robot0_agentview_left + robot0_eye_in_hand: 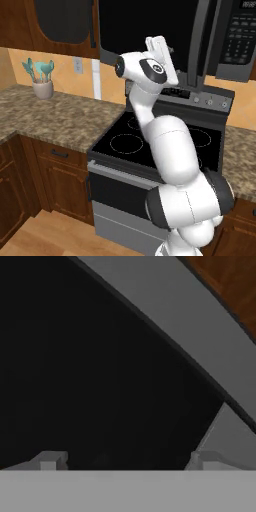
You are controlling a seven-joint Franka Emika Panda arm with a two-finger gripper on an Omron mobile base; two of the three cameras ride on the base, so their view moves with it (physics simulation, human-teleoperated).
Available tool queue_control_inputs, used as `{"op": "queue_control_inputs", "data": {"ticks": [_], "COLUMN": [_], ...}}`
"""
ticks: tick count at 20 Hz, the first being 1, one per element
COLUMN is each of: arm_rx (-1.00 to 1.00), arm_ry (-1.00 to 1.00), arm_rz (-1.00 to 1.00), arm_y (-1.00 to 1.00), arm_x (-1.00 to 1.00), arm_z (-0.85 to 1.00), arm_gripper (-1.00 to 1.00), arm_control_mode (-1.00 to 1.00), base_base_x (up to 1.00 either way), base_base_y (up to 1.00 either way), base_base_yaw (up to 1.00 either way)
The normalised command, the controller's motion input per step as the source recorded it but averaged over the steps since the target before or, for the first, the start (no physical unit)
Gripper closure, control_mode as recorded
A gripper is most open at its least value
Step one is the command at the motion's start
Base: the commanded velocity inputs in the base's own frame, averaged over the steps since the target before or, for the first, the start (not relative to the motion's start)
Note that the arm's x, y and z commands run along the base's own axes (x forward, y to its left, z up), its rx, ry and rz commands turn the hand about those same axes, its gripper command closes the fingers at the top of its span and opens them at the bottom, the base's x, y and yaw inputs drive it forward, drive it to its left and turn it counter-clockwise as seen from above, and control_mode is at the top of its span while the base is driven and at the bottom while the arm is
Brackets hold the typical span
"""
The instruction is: Pick the sweet potato from the sink and place it in the bowl. Then pick the bowl and place it in the microwave. Then close the microwave door and press the start button.
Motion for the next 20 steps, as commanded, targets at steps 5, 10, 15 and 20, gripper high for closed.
{"op": "queue_control_inputs", "data": {"ticks": [5,10,15,20], "arm_rx": [0.07,0.08,0.07,0.07], "arm_ry": [0.00,0.00,0.04,0.02], "arm_rz": [0.14,0.17,0.14,0.13], "arm_y": [-0.24,-0.28,-0.31,-0.31], "arm_x": [0.47,0.52,0.60,0.64], "arm_z": [0.06,0.00,0.00,0.00], "arm_gripper": [-1.00,-1.00,-1.00,-1.00], "arm_control_mode": [-1.00,-1.00,-1.00,-1.00], "base_base_x": [0.00,0.00,0.00,0.00], "base_base_y": [0.00,0.00,0.00,0.00], "base_base_yaw": [0.00,0.00,0.00,0.00]}}
